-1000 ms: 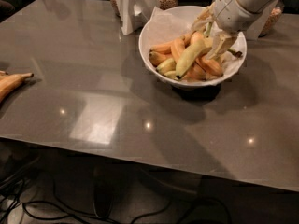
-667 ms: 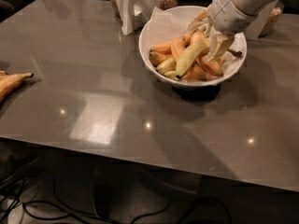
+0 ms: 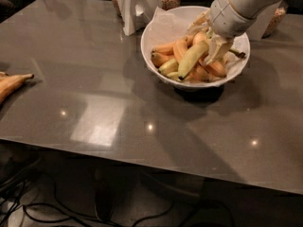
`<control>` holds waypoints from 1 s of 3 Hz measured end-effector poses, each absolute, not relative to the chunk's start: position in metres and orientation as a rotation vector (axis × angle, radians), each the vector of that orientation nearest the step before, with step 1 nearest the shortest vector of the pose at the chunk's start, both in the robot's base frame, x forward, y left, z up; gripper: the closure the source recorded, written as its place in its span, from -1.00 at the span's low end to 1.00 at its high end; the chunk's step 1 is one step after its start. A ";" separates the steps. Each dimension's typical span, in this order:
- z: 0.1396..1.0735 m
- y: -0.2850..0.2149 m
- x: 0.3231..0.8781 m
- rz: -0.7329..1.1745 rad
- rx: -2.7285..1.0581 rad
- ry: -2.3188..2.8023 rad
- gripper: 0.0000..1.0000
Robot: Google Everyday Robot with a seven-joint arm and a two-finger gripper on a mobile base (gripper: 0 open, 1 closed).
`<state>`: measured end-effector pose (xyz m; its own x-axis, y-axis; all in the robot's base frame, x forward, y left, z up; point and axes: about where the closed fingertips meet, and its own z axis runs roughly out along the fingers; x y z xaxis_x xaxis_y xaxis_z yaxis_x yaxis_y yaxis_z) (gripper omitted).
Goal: Pick banana from white bowl
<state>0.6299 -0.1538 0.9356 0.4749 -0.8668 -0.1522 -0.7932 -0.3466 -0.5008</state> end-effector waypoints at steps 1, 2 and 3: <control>0.933 -0.152 0.629 -0.177 -2.215 1.374 -0.06; 0.930 -0.152 0.627 -0.167 -2.218 1.376 0.29; 0.930 -0.153 0.626 -0.166 -2.219 1.378 0.76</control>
Offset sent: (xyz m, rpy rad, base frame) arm -0.0087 -0.0006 -0.0100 0.0062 0.0397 0.0040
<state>0.6263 -0.1526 0.9298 0.4756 -0.8644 -0.1632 -0.8010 -0.3488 -0.4865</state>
